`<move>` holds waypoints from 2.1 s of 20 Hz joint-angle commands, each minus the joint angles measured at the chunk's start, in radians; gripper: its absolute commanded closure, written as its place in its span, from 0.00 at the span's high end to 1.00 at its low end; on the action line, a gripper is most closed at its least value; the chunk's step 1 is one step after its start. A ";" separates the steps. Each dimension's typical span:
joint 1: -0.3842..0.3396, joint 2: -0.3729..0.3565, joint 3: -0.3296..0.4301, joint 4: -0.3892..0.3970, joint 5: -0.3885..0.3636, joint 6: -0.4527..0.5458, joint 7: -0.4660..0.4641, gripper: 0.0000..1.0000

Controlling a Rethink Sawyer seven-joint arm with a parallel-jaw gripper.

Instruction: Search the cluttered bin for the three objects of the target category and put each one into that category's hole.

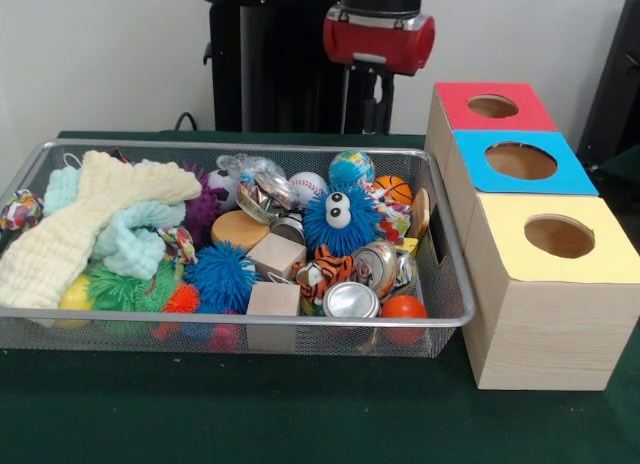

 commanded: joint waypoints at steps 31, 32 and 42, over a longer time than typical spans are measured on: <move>-0.183 0.271 0.249 -0.250 -0.356 -0.037 -0.075 0.00; -0.185 0.273 0.250 -0.253 -0.362 -0.037 -0.073 0.00; -0.195 0.279 0.272 -0.290 -0.377 -0.017 -0.063 0.00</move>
